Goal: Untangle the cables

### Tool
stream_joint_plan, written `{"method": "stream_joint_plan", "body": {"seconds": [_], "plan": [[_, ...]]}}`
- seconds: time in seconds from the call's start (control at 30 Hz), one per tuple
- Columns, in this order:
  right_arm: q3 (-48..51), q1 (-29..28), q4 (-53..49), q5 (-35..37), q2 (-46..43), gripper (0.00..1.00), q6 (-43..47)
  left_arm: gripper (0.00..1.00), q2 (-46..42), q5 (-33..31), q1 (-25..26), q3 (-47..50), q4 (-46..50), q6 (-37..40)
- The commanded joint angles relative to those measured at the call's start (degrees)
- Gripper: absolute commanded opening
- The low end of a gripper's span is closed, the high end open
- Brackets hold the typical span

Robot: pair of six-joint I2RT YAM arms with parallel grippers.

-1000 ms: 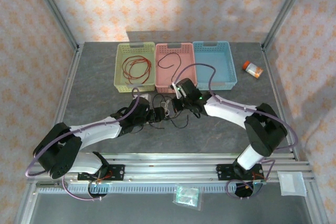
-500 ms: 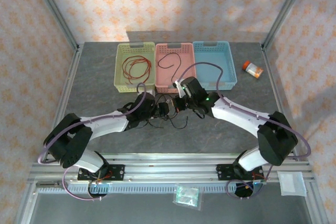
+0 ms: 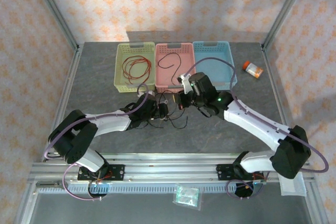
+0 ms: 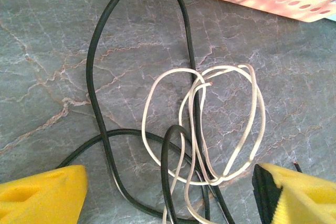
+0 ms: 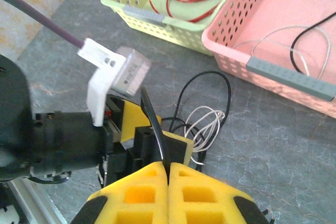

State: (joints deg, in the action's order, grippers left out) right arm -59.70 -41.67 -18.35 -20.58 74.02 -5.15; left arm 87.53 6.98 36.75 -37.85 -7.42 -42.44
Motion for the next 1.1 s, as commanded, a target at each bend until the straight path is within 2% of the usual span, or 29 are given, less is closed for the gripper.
{"method": "stream_joint_plan", "body": {"seconds": [0.0, 0.23, 0.87, 1.07], "plan": [[-4.5, 0.1, -3.1, 1.4, -3.1, 0.0, -0.3, 0.84, 0.8, -1.8, 0.3, -0.1, 0.4, -0.6], [-9.8, 0.1, -6.9, 4.5, -4.6, 0.0, 0.5, 0.84, 1.0, -1.8, 0.3, 0.7, 0.4, -0.8], [-24.5, 0.1, -14.3, 21.9, -11.0, 0.0, 1.7, 0.84, 1.3, -1.4, 0.3, 2.1, -0.3, -0.7], [-23.5, 0.4, -12.8, 28.9, -10.1, 0.0, 0.1, 0.85, -4.3, -3.3, 1.1, 2.3, -0.8, -0.6]]}}
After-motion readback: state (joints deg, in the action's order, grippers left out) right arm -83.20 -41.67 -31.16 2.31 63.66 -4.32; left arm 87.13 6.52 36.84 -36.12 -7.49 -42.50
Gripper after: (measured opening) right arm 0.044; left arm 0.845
